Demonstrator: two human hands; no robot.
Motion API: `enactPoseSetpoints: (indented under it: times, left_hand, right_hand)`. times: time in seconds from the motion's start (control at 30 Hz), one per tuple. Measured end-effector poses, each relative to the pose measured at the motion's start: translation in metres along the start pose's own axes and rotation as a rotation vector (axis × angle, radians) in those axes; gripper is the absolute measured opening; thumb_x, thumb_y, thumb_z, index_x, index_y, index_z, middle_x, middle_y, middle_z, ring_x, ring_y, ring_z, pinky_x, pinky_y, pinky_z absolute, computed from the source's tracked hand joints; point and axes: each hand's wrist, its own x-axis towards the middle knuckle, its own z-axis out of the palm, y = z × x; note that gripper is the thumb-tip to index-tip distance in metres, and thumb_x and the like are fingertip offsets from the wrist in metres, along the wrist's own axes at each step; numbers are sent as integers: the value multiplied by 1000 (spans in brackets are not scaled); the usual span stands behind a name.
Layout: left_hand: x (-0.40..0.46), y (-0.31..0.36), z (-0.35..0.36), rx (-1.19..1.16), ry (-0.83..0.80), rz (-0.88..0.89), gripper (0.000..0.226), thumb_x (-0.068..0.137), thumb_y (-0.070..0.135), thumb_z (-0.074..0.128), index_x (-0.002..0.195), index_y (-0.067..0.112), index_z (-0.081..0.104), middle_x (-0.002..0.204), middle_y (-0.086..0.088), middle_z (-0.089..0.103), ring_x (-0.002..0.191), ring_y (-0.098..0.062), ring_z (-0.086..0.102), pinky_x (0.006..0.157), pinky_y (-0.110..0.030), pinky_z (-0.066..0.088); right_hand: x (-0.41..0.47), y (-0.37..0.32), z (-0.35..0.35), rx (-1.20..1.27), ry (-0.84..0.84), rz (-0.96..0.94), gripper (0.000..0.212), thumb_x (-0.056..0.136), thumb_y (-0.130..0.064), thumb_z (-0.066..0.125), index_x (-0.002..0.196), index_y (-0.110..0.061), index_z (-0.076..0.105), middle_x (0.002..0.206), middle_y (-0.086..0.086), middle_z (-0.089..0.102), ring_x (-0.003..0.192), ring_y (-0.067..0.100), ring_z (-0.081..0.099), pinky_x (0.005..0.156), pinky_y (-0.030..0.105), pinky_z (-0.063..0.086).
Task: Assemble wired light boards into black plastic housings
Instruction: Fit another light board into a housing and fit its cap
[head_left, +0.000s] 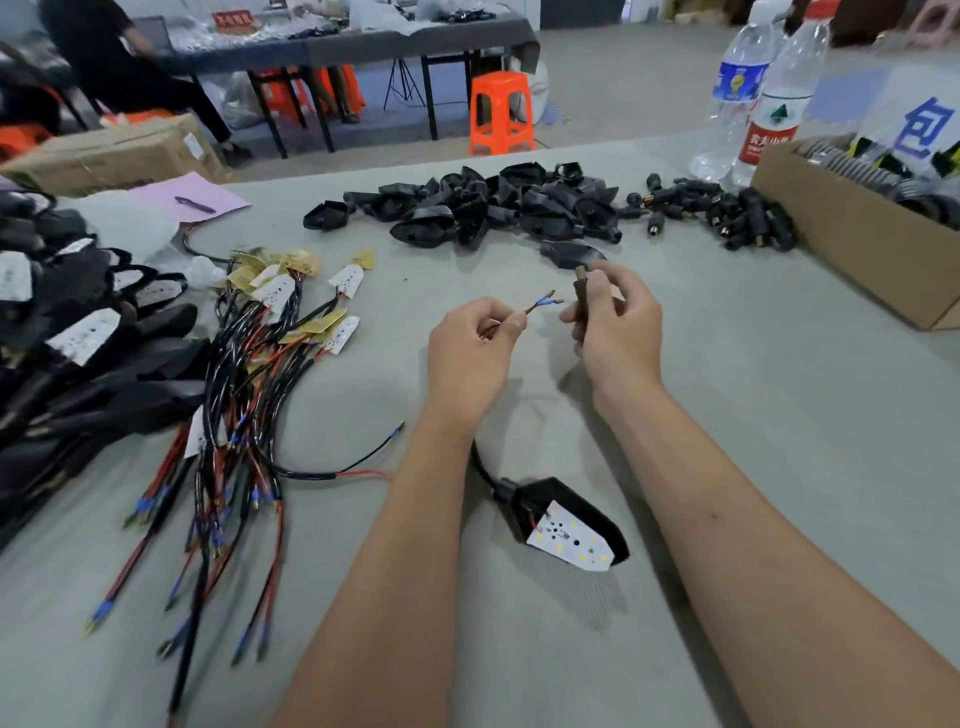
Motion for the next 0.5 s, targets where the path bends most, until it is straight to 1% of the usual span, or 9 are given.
enactPoseSetpoints:
  times: [0.03,0.1,0.13,0.17,0.27,0.33,0.4,0.43,0.5]
  left_hand:
    - [0,0,-1,-5,7,-8,23,94,23,70,71,24,66,52,20,53,55,-1,48,59,-19,37]
    - [-1,2,-1,-38,5,-46,21,93,21,69,72,21,69,56,15,57,61,-9,55,63,-30,46]
    - [-2,2,-2,-59,2,-62,19,94,20,69,75,19,71,59,12,60,63,-11,57,65,-34,49]
    - [-3,3,-2,-80,-2,-75,17,94,19,68,78,16,73,62,9,62,64,-12,58,64,-34,50]
    - [-6,4,-4,-152,-28,-98,16,98,15,63,88,12,74,64,4,69,60,-7,60,59,-23,48]
    - [-6,4,-5,-201,-52,-109,16,99,13,59,94,10,74,69,1,73,61,-7,62,56,-17,45]
    - [-6,5,-5,-217,-95,-116,16,101,12,57,97,9,72,75,0,77,65,-11,64,54,-17,45]
    - [-7,6,-5,-220,-121,-116,15,101,12,57,98,9,72,78,-1,78,66,-12,65,54,-17,45]
    - [-8,7,-3,-232,-167,-116,14,102,12,57,98,7,70,80,-2,78,69,-14,66,56,-19,46]
  right_hand:
    - [1,0,0,25,-37,-16,19,107,-26,49,105,-30,67,66,-2,68,55,10,50,52,27,41]
    - [2,0,-1,57,-80,-34,24,109,-23,45,105,-26,68,66,-5,67,55,8,51,49,24,41]
    - [3,0,-1,67,-90,-29,22,109,-21,44,105,-24,65,67,-4,68,56,8,54,51,24,44]
    - [3,1,0,85,-96,-12,18,109,-20,43,104,-22,60,68,-4,70,57,10,58,54,24,48]
    - [4,2,0,152,-103,66,11,106,-13,41,102,-18,50,72,-1,70,61,15,65,62,30,53]
    - [4,1,0,192,-131,101,14,95,-10,38,100,-18,49,67,-1,64,59,18,61,59,31,50]
    - [3,-2,-1,215,-163,106,18,84,-16,43,98,-16,54,61,-1,57,55,18,53,53,29,44]
    - [3,-2,-2,210,-183,100,16,83,-21,48,96,-15,56,59,-2,52,53,17,47,51,28,41]
    - [2,-3,-3,142,-241,69,20,91,-33,62,95,-13,63,59,-4,47,51,13,41,48,25,36]
